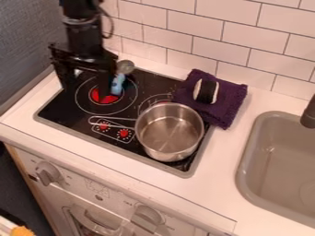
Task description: Moved blue spoon to the bottom left corner of the burners
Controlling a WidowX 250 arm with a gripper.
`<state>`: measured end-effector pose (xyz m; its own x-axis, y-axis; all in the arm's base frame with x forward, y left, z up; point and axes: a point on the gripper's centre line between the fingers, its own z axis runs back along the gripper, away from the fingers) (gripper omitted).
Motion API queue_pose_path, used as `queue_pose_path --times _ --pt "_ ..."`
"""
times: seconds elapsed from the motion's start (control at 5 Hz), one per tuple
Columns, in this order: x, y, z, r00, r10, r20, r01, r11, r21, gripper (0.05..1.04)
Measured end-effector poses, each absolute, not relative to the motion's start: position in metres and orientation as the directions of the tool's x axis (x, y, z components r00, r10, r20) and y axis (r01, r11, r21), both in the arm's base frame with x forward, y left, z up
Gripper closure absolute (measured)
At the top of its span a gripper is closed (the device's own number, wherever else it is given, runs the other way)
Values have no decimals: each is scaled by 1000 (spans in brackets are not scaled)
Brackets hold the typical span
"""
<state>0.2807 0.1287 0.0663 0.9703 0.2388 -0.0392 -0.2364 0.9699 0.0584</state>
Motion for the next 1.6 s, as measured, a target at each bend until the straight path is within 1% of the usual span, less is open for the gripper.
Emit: queue_pose_path --times 0.2,0.4,0.6,0.8,1.0,1.2,1.4,1.6 --pt "308 155 54 947 322 -21 -320 945 60 82" --pt "329 159 31 926 378 -24 -376 925 58 82" --pt "347 135 32 941 339 -5 -338 940 35 82" --pt "354 105 32 961 277 0 -276 960 49 82" --pt "350 109 68 941 331 71 -338 934 119 82" --pt "349 114 75 926 367 88 -376 918 125 82" --pt "356 117 51 922 385 31 -386 912 138 82" --pt "360 118 35 908 419 11 -417 898 139 82"
